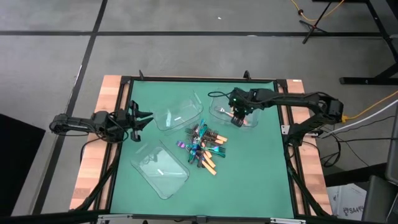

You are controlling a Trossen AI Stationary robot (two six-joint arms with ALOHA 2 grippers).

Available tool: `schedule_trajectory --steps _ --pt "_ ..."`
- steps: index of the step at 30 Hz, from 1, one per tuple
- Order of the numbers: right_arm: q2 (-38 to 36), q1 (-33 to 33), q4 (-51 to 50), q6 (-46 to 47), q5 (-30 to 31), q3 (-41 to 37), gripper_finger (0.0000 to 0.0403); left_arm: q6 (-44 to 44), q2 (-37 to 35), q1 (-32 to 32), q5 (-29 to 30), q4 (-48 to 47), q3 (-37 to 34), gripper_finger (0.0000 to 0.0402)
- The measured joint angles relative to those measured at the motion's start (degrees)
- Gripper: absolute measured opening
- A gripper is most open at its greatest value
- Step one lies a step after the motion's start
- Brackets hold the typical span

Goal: Sort silverware by color (type)
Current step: Put the blue fork into the top left transparent bin

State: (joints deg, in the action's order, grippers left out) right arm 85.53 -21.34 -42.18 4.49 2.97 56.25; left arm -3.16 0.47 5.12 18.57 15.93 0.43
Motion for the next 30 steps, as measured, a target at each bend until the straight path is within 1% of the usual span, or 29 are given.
schedule_trajectory --steps 6,10,15,23,27,30 --pt "-0.08 0.22 -4.08 0.07 -0.02 5.72 0.0131 -0.01 0.0 -0.01 0.0 -0.01 0.0 0.0092" --pt "-0.08 2.44 -5.29 0.11 0.95 9.02 0.0131 0.0 0.0 -0.01 -0.02 -0.05 0.0 0.0092" --pt "-0.1 7.67 -4.49 0.31 0.95 12.09 0.0131 0.0 0.0 0.01 -0.02 -0.44 0.0 0.0092" --pt "-0.1 17.35 -0.41 8.67 0.89 12.55 0.0131 0.0 0.0 0.0 -0.02 -0.46 0.0 0.0092" --pt "-0.1 21.91 0.18 11.59 0.89 12.55 0.0131 0.0 0.0 0.01 -0.02 -0.48 0.0 0.0092" --pt "0.52 24.83 2.16 11.95 0.89 12.55 0.0131 0.0 0.0 0.01 0.0 -0.46 0.0 0.0092"
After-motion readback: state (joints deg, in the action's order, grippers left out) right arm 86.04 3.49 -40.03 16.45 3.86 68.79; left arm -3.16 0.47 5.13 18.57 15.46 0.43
